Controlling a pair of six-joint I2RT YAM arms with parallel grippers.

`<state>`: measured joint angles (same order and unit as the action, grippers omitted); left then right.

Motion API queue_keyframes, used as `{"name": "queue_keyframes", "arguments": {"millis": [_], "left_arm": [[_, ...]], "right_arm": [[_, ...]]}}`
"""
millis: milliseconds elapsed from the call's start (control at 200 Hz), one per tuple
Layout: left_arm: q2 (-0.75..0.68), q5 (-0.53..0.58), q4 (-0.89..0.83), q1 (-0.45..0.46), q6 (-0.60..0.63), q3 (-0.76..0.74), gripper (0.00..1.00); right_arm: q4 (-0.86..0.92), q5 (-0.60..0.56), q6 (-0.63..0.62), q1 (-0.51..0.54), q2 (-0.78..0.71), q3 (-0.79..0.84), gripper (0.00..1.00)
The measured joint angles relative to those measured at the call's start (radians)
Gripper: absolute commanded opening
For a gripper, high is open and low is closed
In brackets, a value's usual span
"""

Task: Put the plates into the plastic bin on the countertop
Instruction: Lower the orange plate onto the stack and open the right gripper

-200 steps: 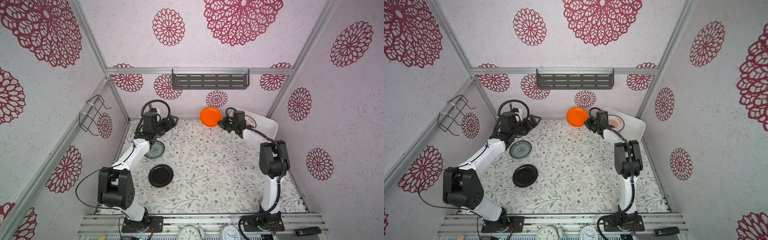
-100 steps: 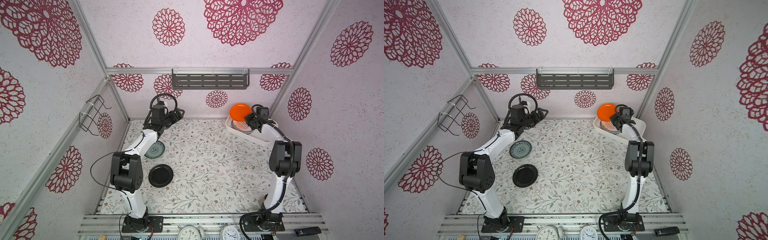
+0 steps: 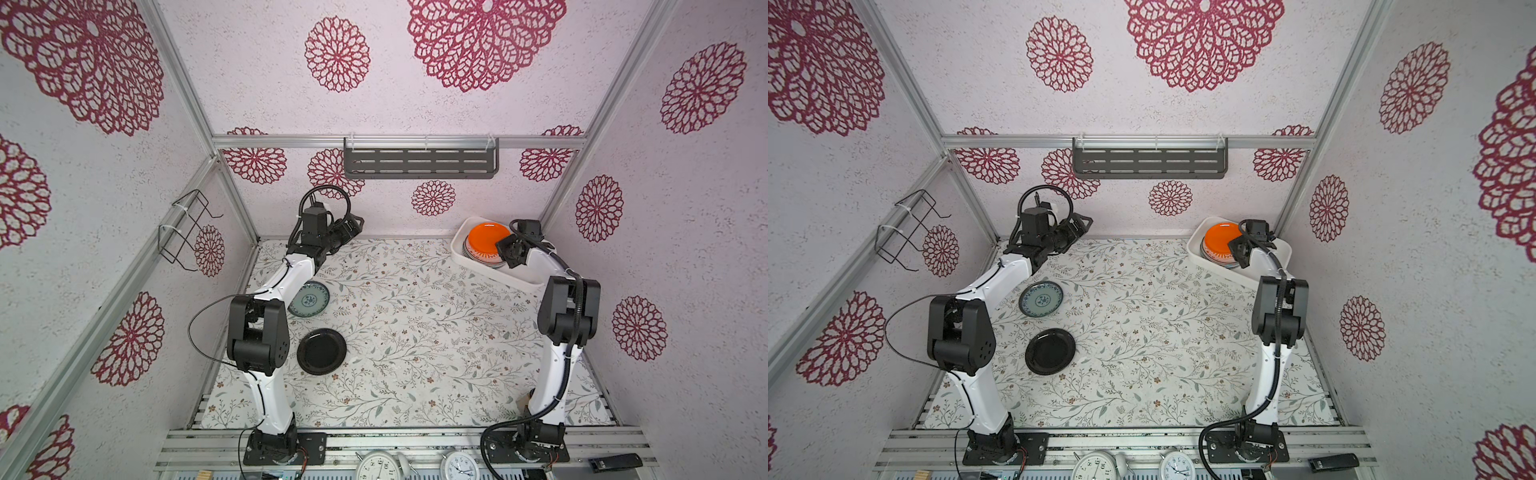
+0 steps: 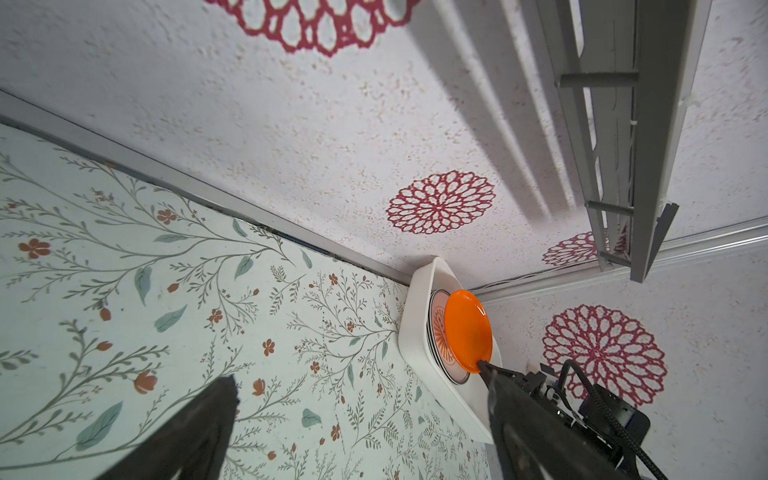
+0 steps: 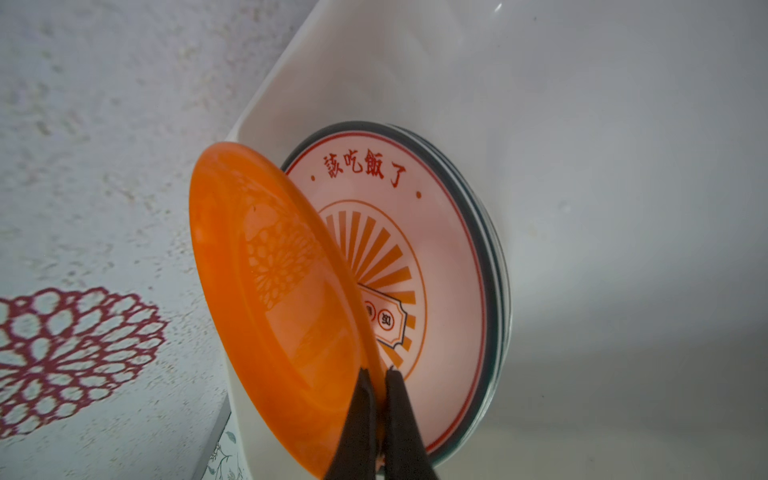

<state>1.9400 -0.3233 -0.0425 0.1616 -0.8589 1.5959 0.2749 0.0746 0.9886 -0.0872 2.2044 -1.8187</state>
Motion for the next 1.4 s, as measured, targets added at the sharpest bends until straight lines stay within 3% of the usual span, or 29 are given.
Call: {"name": "queue_keyframes", "arguments": {"millis": [761, 901, 1021, 1396], "left_arm": [[0.058, 0.0, -0.009, -0.025, -0.009, 0.019, 0.97], [0.058, 0.0, -0.01, -0.027, -0.009, 0.019, 0.97], [0.058, 0.0, -0.014, -0.029, -0.009, 0.019, 0.98], [0.045, 0.003, -0.029, -0.029, -0.006, 0.002, 0.98]], "right_arm": [[0.056, 0.042, 0.023, -0.021, 0.055, -0.023, 0.04], [0.078, 0.054, 0.011, -0.021, 0.072, -0.056, 0.13], [0.094, 0.057, -0.001, -0.021, 0.072, -0.056, 0.15], [0.077, 0.058, -0.018, -0.021, 0.062, -0.054, 0.41]]}}
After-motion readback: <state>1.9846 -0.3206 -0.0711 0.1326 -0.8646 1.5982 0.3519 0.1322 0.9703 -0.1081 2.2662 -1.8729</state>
